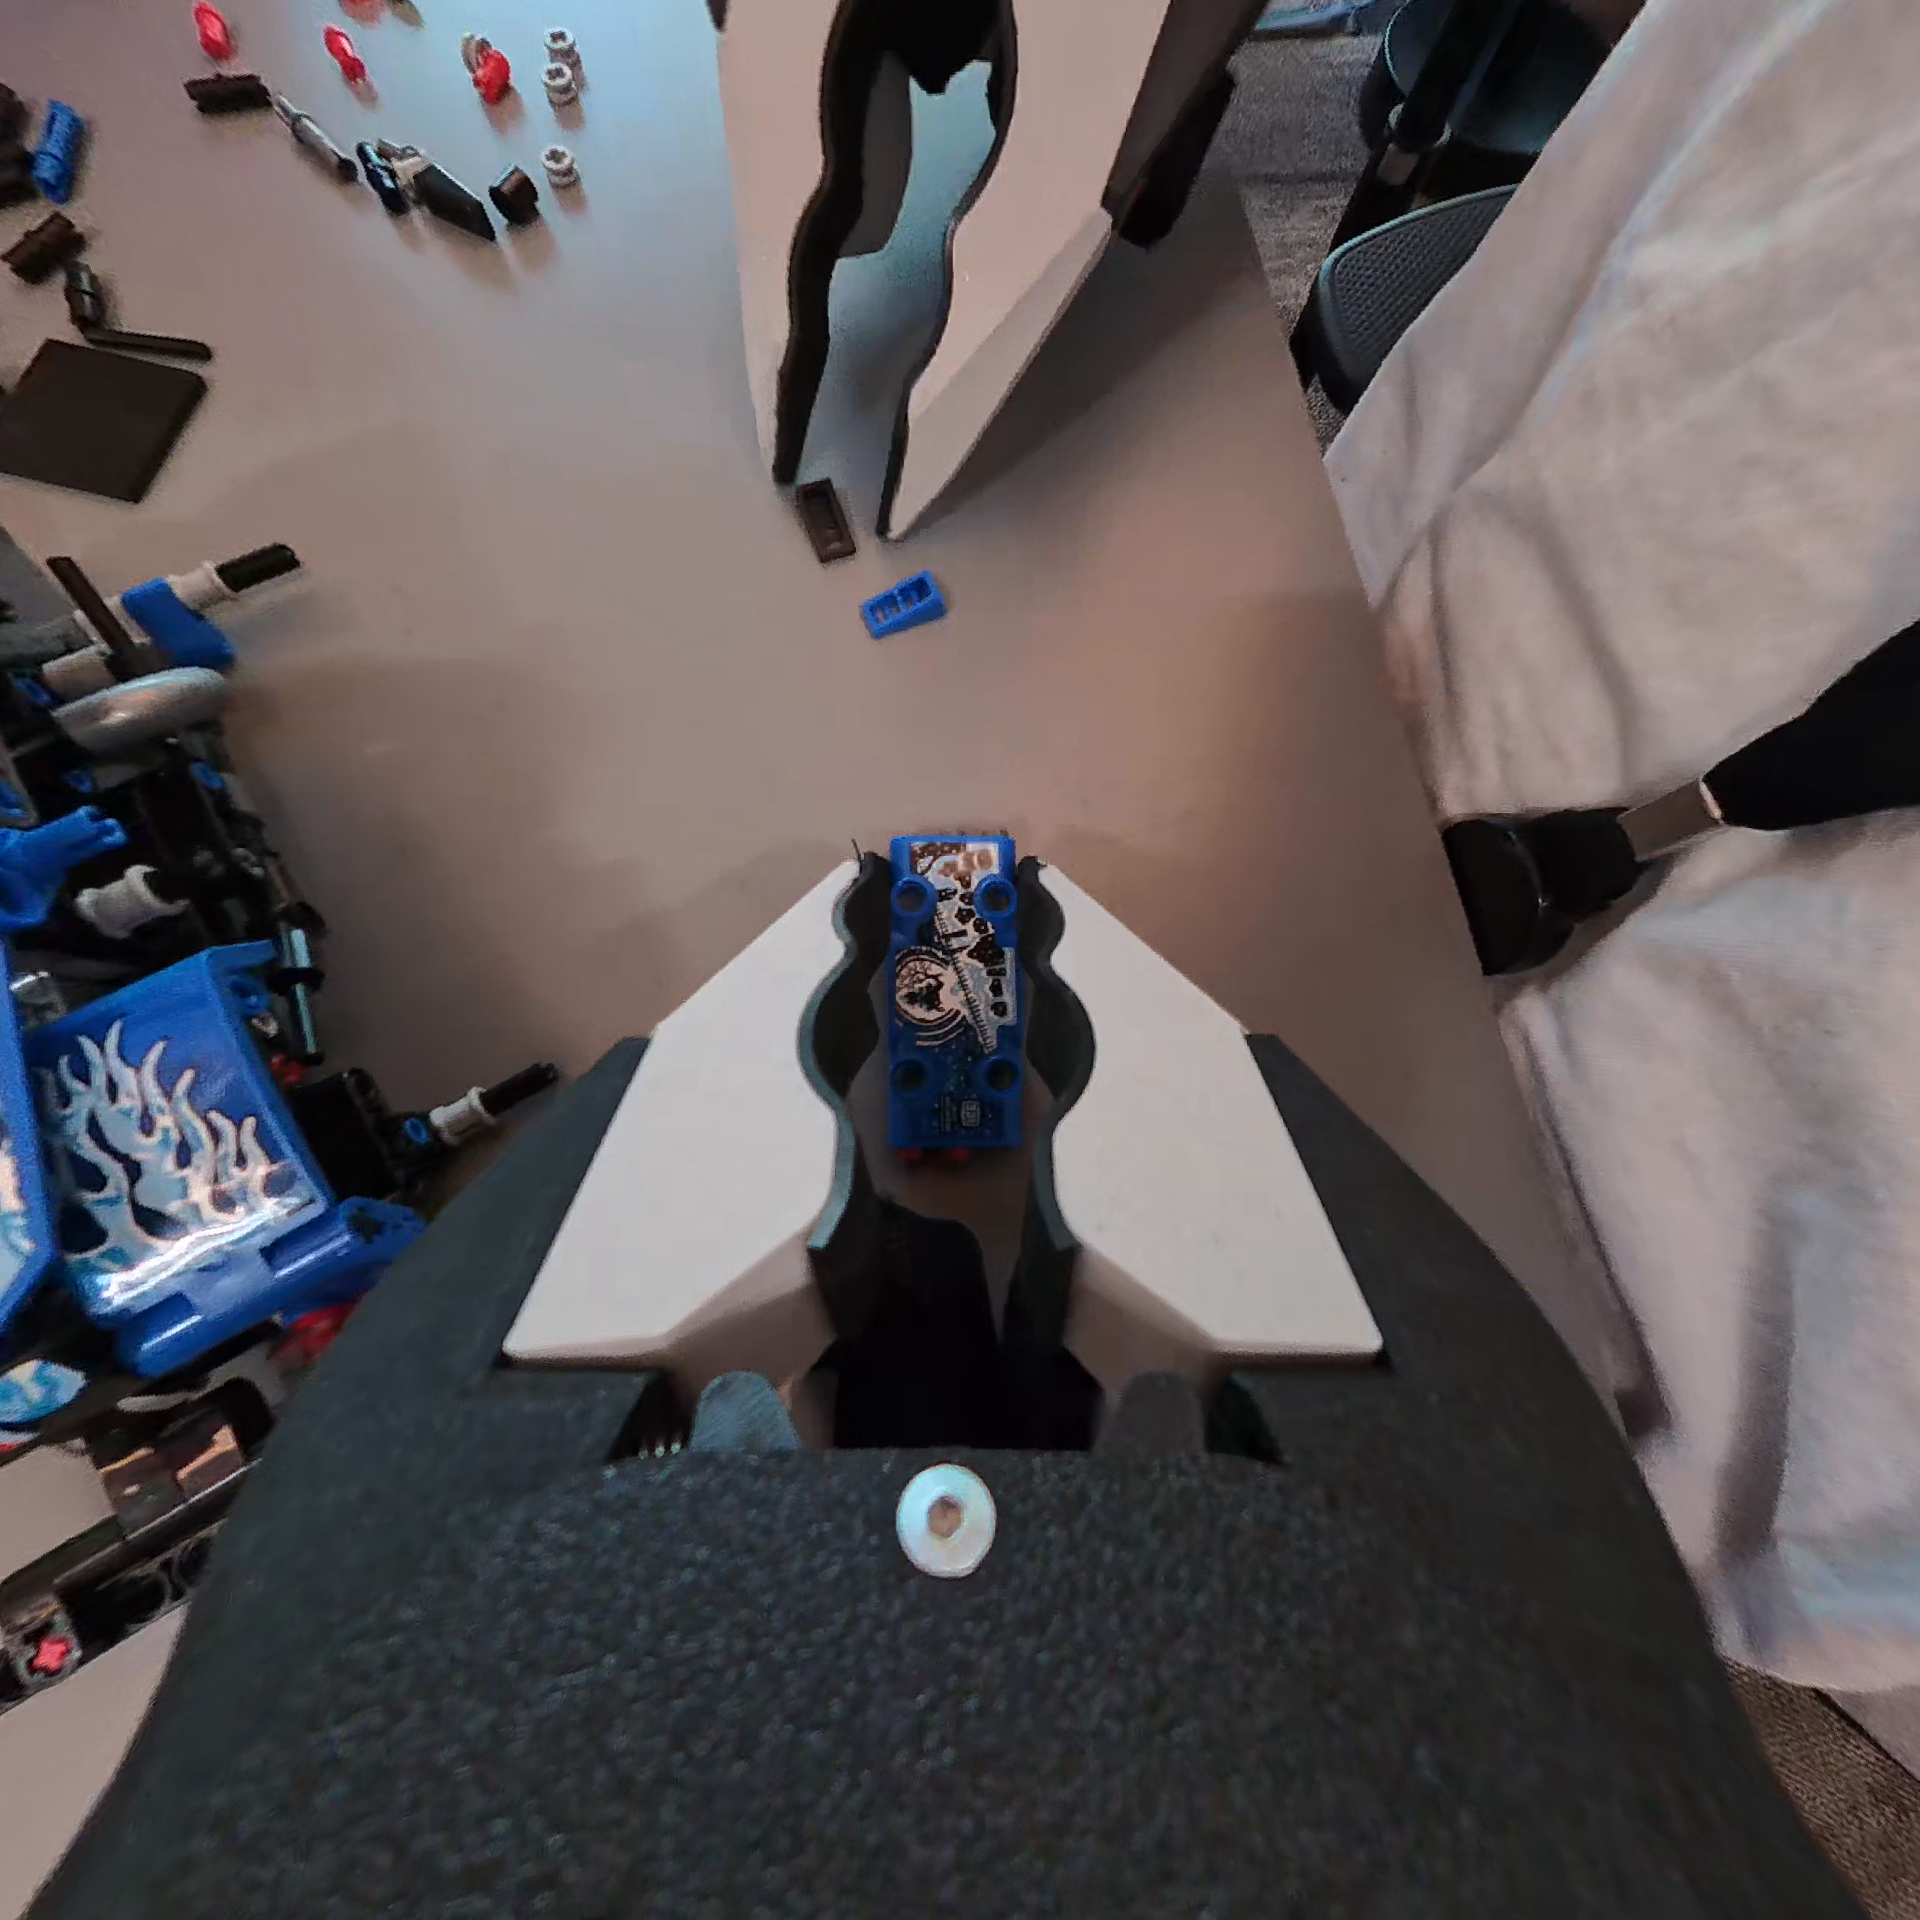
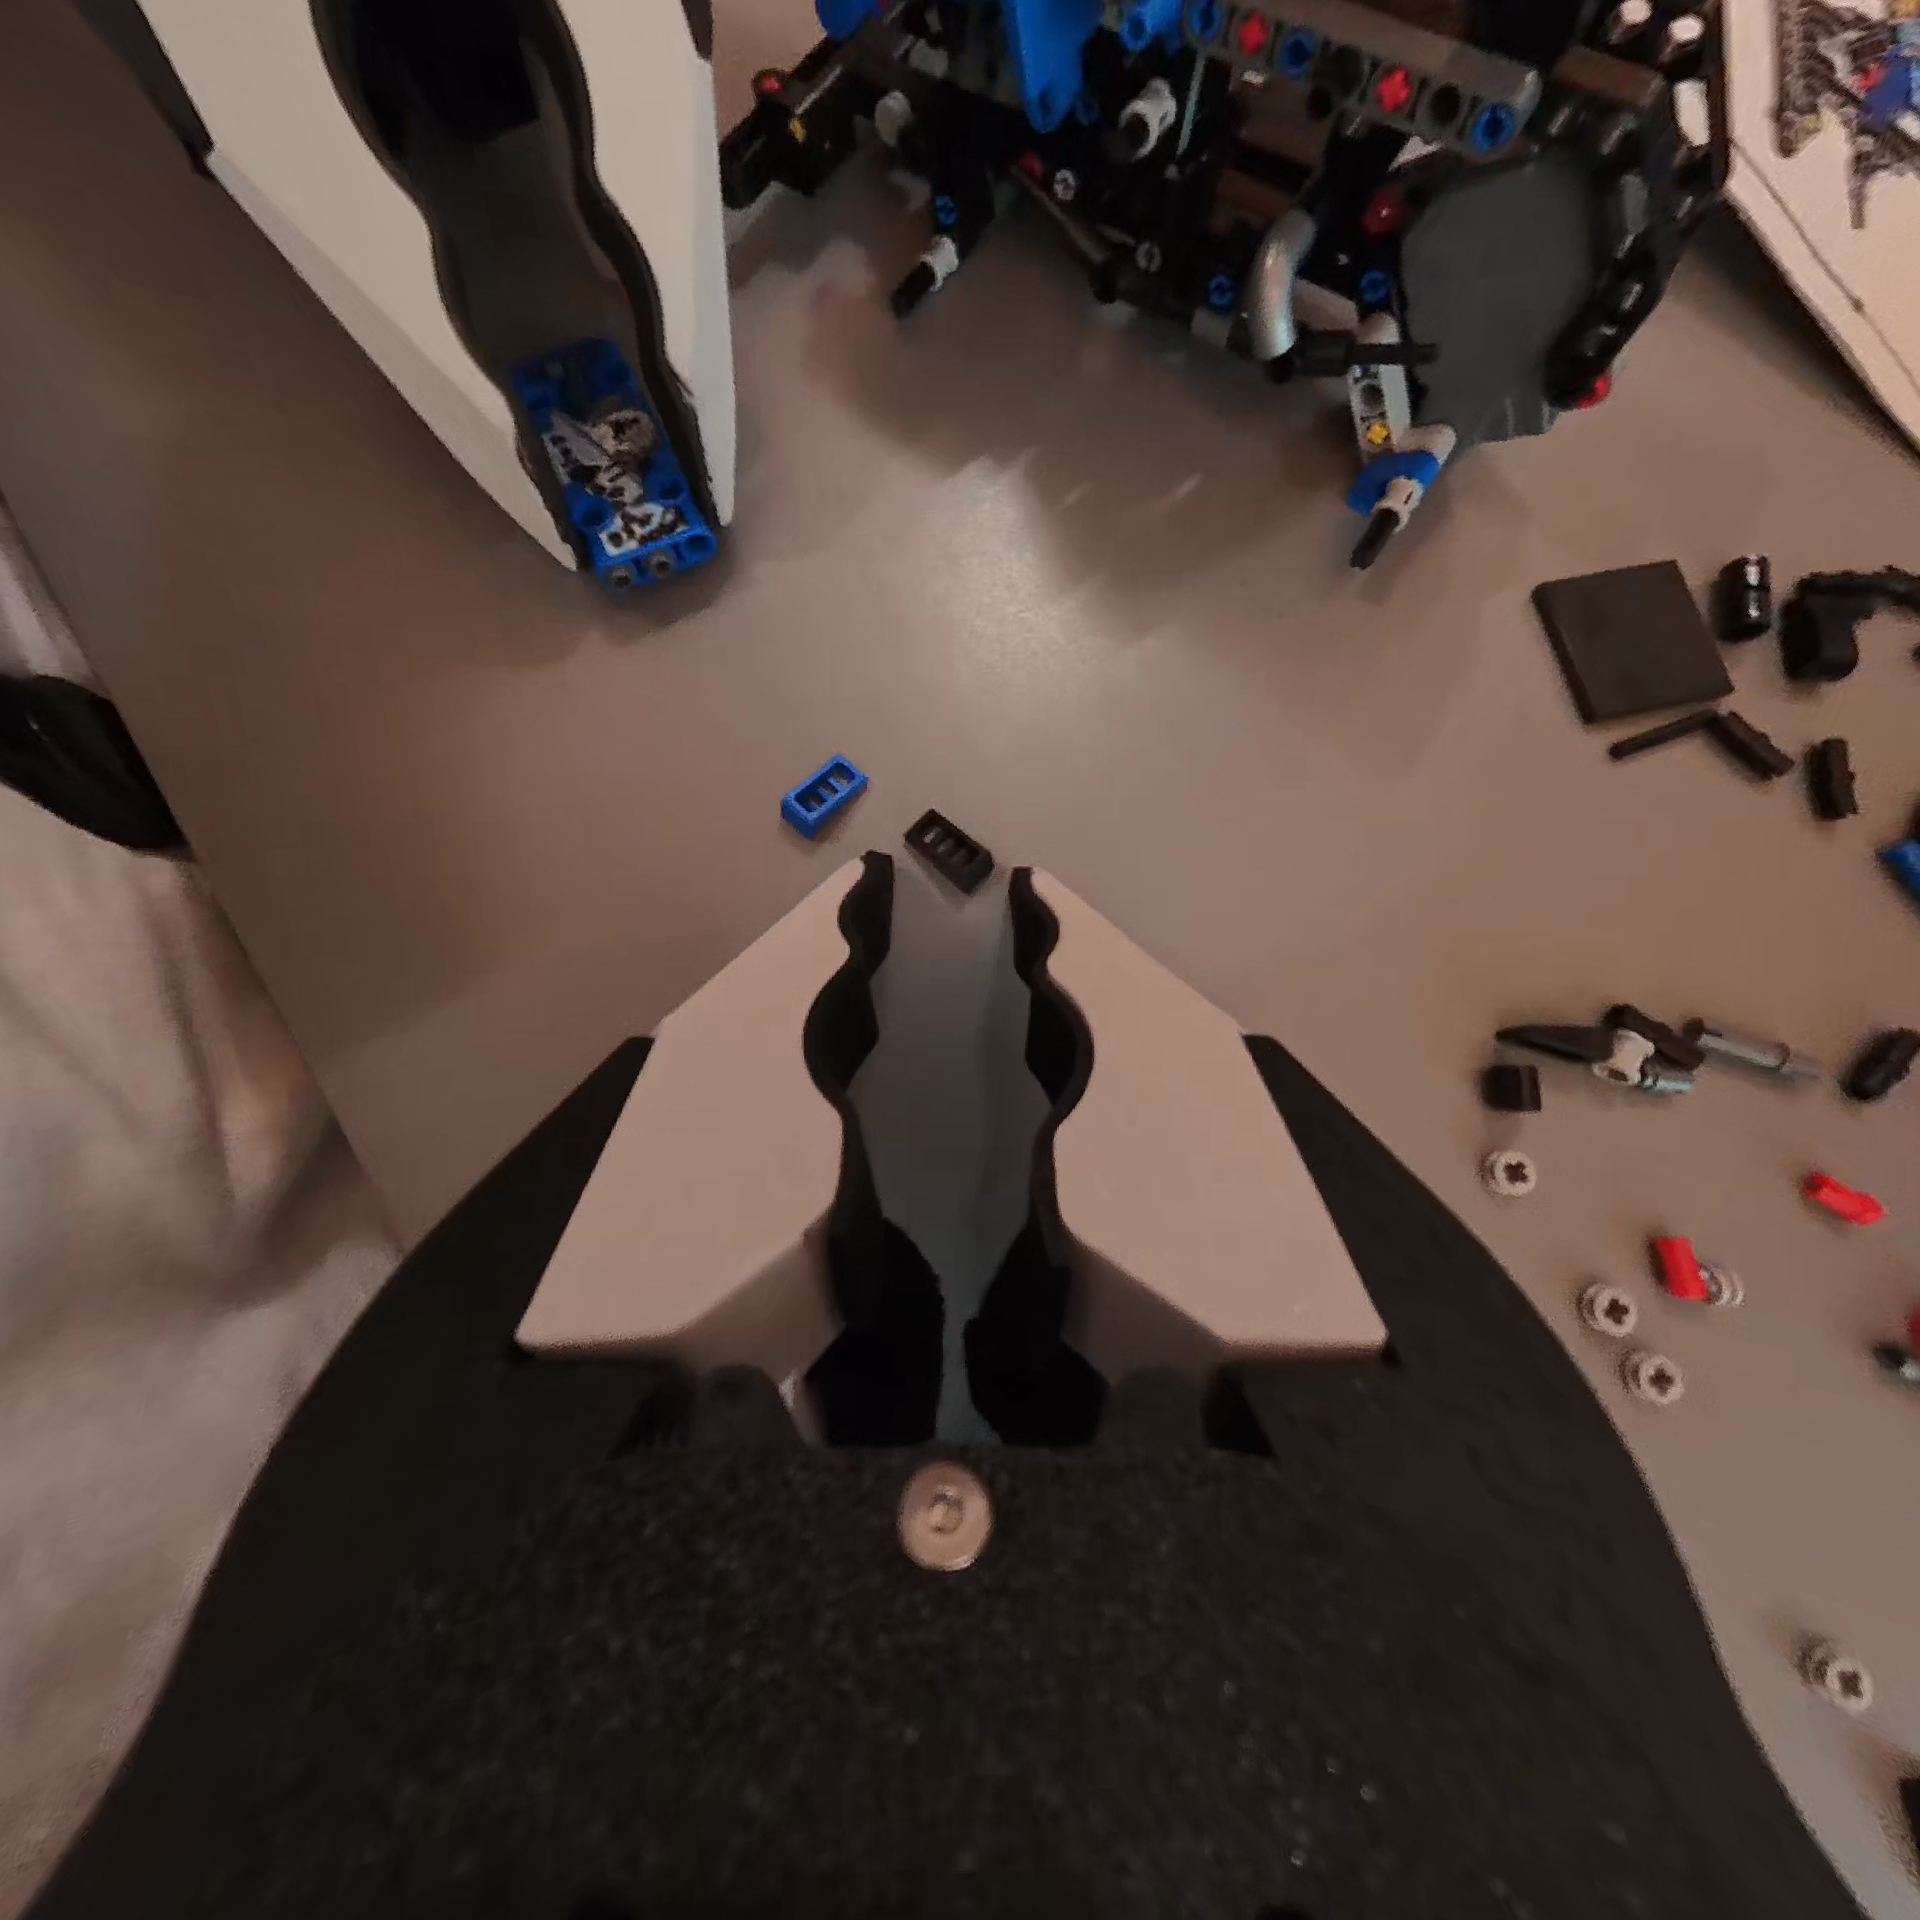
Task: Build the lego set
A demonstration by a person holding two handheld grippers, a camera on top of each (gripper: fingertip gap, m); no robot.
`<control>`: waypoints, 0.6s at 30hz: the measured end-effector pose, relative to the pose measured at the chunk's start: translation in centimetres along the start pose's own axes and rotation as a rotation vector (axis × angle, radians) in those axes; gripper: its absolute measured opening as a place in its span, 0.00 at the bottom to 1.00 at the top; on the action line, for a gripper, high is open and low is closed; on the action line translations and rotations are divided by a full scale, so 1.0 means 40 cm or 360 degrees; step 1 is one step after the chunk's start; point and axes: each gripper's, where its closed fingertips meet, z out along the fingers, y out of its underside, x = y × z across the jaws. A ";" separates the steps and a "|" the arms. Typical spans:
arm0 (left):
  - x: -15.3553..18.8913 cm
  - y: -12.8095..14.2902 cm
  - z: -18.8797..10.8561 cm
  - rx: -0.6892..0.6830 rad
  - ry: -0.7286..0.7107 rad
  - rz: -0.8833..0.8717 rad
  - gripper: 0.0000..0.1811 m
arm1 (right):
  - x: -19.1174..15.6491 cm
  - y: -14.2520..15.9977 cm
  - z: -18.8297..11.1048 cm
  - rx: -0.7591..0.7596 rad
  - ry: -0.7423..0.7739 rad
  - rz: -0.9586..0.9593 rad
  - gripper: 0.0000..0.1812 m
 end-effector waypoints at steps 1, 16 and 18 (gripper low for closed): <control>-0.002 0.004 0.002 -0.0017 -0.0008 -0.0002 0.13 | -0.001 -0.002 0.002 -0.0007 -0.0033 -0.0010 0.12; -0.048 -0.072 -0.032 0.0138 -0.0499 0.0495 0.17 | -0.070 -0.124 -0.002 0.0375 -0.0430 0.0186 0.04; -0.042 -0.083 -0.039 0.0154 -0.0605 0.0685 0.15 | -0.093 -0.155 -0.013 0.0467 -0.0646 0.0321 0.04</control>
